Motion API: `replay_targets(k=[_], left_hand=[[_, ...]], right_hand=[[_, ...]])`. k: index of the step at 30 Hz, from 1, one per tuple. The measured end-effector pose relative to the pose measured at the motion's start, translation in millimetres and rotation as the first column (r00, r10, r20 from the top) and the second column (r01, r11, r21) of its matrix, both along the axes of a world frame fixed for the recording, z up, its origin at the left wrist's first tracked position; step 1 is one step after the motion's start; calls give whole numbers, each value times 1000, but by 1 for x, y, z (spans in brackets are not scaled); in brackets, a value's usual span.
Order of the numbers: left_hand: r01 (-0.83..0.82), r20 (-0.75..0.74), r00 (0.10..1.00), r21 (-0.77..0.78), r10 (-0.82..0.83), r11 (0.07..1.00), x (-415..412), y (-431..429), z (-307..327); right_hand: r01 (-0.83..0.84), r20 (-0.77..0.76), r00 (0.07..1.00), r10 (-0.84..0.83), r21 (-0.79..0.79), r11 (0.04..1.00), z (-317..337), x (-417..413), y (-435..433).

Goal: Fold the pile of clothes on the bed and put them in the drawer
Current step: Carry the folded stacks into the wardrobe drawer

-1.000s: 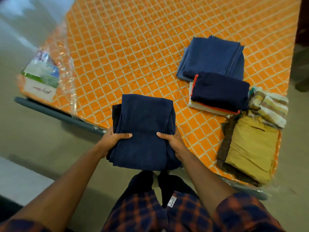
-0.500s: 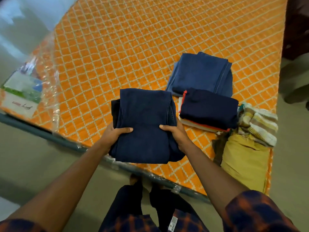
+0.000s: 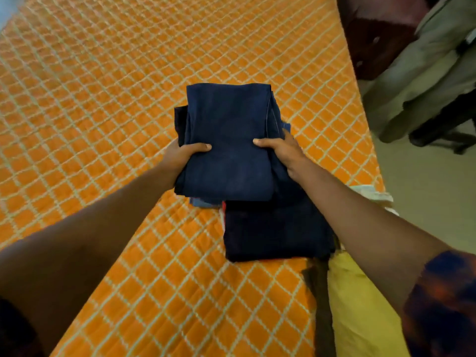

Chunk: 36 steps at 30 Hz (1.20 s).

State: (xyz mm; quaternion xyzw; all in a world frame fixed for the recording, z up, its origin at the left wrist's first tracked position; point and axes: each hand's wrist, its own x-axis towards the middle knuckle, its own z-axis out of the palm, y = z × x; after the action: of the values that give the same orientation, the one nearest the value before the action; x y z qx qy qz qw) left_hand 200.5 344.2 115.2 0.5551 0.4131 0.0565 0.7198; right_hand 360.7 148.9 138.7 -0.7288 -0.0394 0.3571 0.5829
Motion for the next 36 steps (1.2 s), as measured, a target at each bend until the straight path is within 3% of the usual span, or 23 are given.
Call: replay_targets(k=[2,6,8,10,13,16,21,27,32,36], left_hand=[[20,-8,1000,-6,-20,1000,46,-2,-23],[36,-130,991,28,-32,999,79,-15,-84],[15,-149,989,158,8,987,79,-13,-102],[101,-292,956,335,1,937,76,-3,-113],[198,-403,912,284,-71,938,77,4,-115],[146,-293,952,165,-93,975,82,15,-127],[203,-283,945,109,-165,973,78,31,-136],[91,-234,970,104,-64,990,34,57,-147],[-161,-39,985,97,165,982,-68,108,-155],[-251,-66,964,80,256,965,-189,135,-150]], right_hand=[[58,33,998,-58,-4,998,-20,40,-1],[28,77,997,-13,-191,981,-78,70,-7],[85,221,975,0,-376,923,-103,76,-11],[78,223,974,40,-498,864,-111,79,-12],[-67,-53,997,54,-289,955,-116,88,-16],[-182,-209,969,133,-235,955,-119,95,-15],[-209,-248,957,149,-234,949,-119,102,-3],[-250,-198,958,209,-206,946,-128,94,43],[-421,-162,902,400,-131,898,-147,29,148],[-586,-242,793,559,-52,809,-170,-53,219]])
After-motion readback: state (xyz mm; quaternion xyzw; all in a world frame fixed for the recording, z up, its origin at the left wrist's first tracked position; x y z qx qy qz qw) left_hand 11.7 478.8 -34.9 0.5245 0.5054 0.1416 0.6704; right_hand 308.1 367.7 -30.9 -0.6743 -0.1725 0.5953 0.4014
